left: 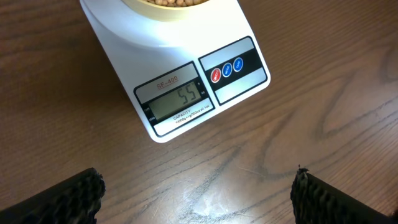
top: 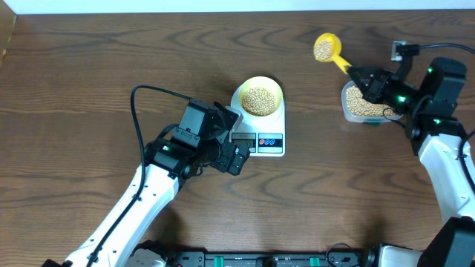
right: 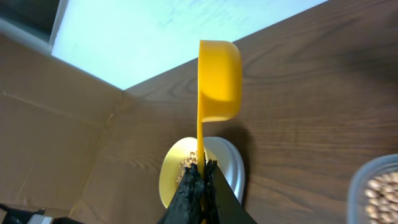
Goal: Scoop item into bowl and weigh 50g on scale
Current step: 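Swing the yellow scoop right back to the soybean tub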
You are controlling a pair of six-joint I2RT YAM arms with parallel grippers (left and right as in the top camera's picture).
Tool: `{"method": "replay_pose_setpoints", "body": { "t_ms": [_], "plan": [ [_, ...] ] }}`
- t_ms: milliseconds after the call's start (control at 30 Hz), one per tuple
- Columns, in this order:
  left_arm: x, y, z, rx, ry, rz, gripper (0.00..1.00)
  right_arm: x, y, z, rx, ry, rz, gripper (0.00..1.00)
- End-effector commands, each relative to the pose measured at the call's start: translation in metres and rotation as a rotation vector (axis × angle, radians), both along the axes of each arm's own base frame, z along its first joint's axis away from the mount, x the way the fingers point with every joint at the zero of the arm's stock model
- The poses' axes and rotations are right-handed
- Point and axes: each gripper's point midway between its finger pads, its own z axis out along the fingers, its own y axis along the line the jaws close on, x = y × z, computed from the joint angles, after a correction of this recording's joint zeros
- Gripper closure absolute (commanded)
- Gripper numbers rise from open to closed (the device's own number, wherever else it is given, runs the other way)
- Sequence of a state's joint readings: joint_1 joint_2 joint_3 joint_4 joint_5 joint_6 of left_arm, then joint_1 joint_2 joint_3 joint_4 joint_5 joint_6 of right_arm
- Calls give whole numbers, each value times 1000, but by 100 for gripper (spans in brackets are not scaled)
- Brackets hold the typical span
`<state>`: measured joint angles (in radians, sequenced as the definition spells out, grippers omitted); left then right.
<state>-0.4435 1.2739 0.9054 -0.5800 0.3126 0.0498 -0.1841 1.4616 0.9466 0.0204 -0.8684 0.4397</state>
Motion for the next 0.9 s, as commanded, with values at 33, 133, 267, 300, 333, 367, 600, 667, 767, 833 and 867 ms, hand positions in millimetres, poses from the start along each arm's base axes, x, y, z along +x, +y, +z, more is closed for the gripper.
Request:
{"method": "replay_pose_setpoints", "body": {
  "t_ms": [33, 133, 267, 300, 333, 367, 600, 667, 767, 833, 867],
  "plan": [
    [2, -3, 4, -6, -6, -13, 2, 1, -15, 3, -20, -31, -16, 99],
    [2, -3, 4, -6, -6, -13, 2, 5, -32, 2, -39, -32, -76, 99],
    [2, -3, 4, -6, -6, -13, 2, 7, -50, 2, -44, -32, -124, 99],
    [2, -3, 4, -6, -6, -13, 2, 7, -53, 2, -48, -36, -134, 99],
    [2, -3, 4, -6, -6, -13, 2, 8, -58, 3, -53, -41, -149, 99],
    [2, -3, 4, -6, -6, -13, 2, 9, -62, 4, -55, -46, -159, 99],
    [2, -3, 4, -6, -6, -13, 2, 1, -69, 4, 28, -1, -151, 99],
    [2, -3, 4, -6, -6, -13, 2, -3, -74, 3, 45, 23, -157, 99],
    [2, -3, 4, -6, -6, -13, 2, -11, -81, -4, 57, 74, -183, 99],
    [2, -3, 4, -6, -6, -13, 2, -15, -86, -7, 62, 97, -196, 99],
    [2, -3, 4, -6, -6, -13, 2, -16, -88, -8, 61, 101, -202, 99]
  ]
}}
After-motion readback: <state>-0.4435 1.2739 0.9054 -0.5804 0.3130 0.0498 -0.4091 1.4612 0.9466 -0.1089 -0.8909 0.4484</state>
